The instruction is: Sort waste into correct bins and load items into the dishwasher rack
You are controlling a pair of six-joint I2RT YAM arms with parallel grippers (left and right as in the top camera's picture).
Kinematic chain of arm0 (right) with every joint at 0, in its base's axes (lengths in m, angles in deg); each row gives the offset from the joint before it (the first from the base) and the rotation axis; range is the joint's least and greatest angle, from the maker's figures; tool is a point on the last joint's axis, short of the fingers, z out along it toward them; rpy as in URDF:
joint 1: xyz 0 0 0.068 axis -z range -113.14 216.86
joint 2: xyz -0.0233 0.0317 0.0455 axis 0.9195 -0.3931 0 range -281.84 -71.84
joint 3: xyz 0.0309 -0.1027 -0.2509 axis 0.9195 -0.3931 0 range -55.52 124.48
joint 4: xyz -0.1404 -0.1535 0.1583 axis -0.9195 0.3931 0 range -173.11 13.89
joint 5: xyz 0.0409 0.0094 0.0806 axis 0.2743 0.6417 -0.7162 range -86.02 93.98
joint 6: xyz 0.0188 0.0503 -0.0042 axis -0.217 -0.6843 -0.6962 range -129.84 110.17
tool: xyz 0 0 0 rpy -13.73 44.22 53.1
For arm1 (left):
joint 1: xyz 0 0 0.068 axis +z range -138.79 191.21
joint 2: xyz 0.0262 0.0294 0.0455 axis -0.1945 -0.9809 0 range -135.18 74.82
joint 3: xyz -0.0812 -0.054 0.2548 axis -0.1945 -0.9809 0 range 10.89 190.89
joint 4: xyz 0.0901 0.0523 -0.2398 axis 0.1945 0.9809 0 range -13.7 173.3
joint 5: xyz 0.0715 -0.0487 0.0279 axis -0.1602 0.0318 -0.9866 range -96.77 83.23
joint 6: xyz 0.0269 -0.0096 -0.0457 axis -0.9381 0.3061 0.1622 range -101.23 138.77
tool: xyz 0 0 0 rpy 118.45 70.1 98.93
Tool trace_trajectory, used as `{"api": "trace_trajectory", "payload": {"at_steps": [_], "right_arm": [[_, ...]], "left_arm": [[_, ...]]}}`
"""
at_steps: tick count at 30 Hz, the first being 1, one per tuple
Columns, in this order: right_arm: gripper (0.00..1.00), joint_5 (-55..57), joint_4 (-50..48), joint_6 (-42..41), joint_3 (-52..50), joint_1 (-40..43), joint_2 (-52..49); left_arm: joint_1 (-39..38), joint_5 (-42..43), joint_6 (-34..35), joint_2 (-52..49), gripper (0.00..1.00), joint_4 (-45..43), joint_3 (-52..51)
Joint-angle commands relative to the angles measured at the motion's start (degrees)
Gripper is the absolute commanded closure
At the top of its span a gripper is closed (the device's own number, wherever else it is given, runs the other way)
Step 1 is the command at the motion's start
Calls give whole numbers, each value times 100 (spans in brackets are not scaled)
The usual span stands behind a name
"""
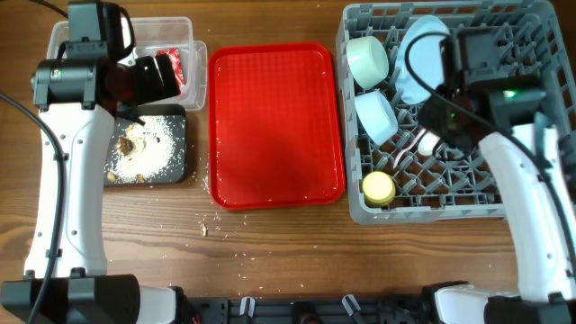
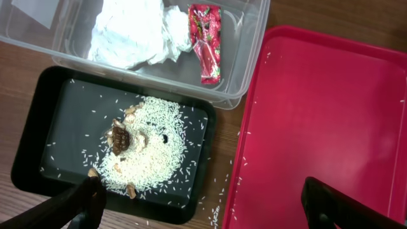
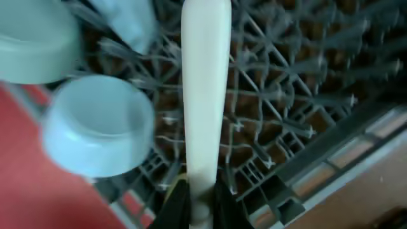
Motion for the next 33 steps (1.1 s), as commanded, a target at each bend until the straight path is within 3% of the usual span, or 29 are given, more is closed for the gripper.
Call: {"api": "trace_trajectory", "payload": {"at_steps": [1, 6, 11, 13, 17, 21, 23, 24, 25, 28, 33], "right_arm": [[96, 188, -573, -944, -798, 9, -42], [94, 260, -1906, -1005, -1703, 9, -44], [68, 315, -2020, -981, -1690, 9, -39], [68, 315, -2015, -973, -1674, 9, -37], [68, 48, -1985, 46, -1432, 9, 164], [64, -249, -2015, 1244, -1255, 9, 1071], [47, -994, -1989, 2483, -1123, 9, 1762], [28, -1429, -1961, 2905, -1110, 9, 2151], [0, -1672, -1945, 2883, -1113, 9, 2476], [0, -2000, -1941, 2312, -1113, 9, 3257], [0, -988, -994, 2745, -1113, 9, 3832]], "left_arm": [[22, -52, 72, -2, 0, -13, 55], [22, -50, 72, -2, 0, -13, 55], [22, -52, 72, -2, 0, -13, 55], [22, -52, 72, -2, 0, -13, 55], [22, -52, 72, -2, 0, -13, 55], [22, -52, 72, -2, 0, -13, 55], [22, -50, 72, -2, 0, -13, 55], [22, -50, 72, -2, 0, -13, 55], [22, -52, 72, -2, 0, -13, 55], [22, -52, 72, -2, 0, -13, 55], [22, -50, 72, -2, 0, -13, 55]]}}
